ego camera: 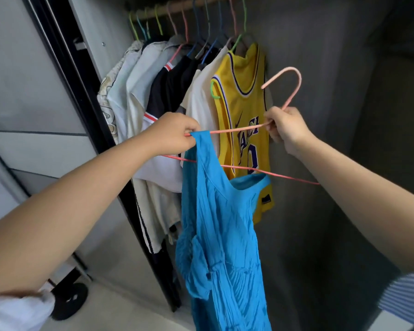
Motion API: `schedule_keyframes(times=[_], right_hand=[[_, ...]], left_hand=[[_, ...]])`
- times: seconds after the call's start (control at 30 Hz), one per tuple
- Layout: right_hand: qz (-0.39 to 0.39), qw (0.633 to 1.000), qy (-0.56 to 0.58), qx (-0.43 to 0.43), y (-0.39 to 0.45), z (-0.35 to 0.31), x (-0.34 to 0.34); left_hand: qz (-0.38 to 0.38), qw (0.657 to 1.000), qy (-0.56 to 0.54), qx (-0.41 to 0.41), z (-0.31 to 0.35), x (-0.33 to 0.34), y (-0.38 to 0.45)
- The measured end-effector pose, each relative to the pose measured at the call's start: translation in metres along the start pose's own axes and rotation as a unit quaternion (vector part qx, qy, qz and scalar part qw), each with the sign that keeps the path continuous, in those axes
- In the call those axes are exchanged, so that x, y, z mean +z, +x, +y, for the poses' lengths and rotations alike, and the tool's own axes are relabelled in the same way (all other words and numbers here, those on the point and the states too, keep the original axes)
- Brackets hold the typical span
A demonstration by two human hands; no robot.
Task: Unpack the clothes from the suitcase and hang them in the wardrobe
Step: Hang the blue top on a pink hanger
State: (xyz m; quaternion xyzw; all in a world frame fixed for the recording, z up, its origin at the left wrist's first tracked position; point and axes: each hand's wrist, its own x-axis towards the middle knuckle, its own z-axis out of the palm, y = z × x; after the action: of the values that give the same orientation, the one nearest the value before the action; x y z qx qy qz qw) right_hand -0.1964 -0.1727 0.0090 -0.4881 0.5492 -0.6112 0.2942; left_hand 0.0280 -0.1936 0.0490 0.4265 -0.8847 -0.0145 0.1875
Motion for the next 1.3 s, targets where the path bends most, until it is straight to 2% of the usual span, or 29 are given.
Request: schedule_keyframes(times=[0.13,0.3,0.33,0.4,0.47,0.53,0.57,0.63,0.7,0.77,0.83,0.9,0.97,1.03,1.1,1.2,1.3], right_hand=[[-0.036,0.999,0.032,0.001,-0.004,-0.009,0.007],[-0.058,0.996,0.068,-0.031,-0.004,-0.009,0.017],[-0.060,0.996,0.051,-0.043,-0.002,-0.008,0.015],[-0.047,0.993,-0.070,-0.085,-0.004,-0.003,0.010],[0.004,0.970,-0.190,-0.152,-0.008,0.007,0.004],[0.046,0.951,-0.226,-0.205,-0.013,0.021,-0.003],[0.023,0.949,-0.229,-0.214,-0.014,0.029,-0.006],[-0.112,0.950,-0.220,-0.190,-0.019,0.042,-0.003],[-0.235,0.917,-0.282,-0.159,-0.021,0.053,0.008],[-0.260,0.874,-0.357,-0.203,-0.014,0.063,0.021],[-0.308,0.842,-0.394,-0.202,-0.004,0.075,0.035],[-0.365,0.797,-0.453,-0.163,0.007,0.085,0.050],[-0.357,0.766,-0.517,-0.136,0.013,0.089,0.063],[-0.311,0.747,-0.562,-0.170,0.021,0.093,0.063],[-0.308,0.745,-0.566,-0.172,0.027,0.092,0.052],[-0.334,0.788,-0.497,-0.141,0.035,0.088,0.027],[-0.312,0.802,-0.476,-0.182,0.035,0.073,0.005]], left_hand=[[-0.025,0.999,-0.026,-0.022,0.014,-0.005,0.012],[-0.018,0.999,-0.027,-0.026,0.020,-0.005,0.019],[-0.018,0.999,-0.033,-0.031,0.017,-0.006,0.022],[-0.026,0.996,-0.062,-0.058,0.007,-0.007,0.022],[-0.023,0.989,-0.101,-0.103,-0.004,-0.010,0.023],[-0.007,0.976,-0.146,-0.159,-0.015,-0.015,0.023],[0.004,0.968,-0.172,-0.184,-0.020,-0.016,0.023],[0.036,0.954,-0.209,-0.211,-0.030,-0.021,0.024],[0.061,0.954,-0.209,-0.206,-0.034,-0.025,0.023],[0.067,0.960,-0.193,-0.191,-0.036,-0.029,0.022],[0.059,0.963,-0.194,-0.177,-0.037,-0.030,0.020],[0.058,0.966,-0.186,-0.167,-0.043,-0.030,0.017],[0.094,0.966,-0.166,-0.175,-0.054,-0.034,0.011],[0.146,0.961,-0.159,-0.175,-0.072,-0.038,0.006],[0.183,0.952,-0.168,-0.180,-0.091,-0.042,0.000],[0.214,0.945,-0.154,-0.193,-0.114,-0.046,-0.010],[0.196,0.950,-0.167,-0.177,-0.126,-0.049,-0.020]])
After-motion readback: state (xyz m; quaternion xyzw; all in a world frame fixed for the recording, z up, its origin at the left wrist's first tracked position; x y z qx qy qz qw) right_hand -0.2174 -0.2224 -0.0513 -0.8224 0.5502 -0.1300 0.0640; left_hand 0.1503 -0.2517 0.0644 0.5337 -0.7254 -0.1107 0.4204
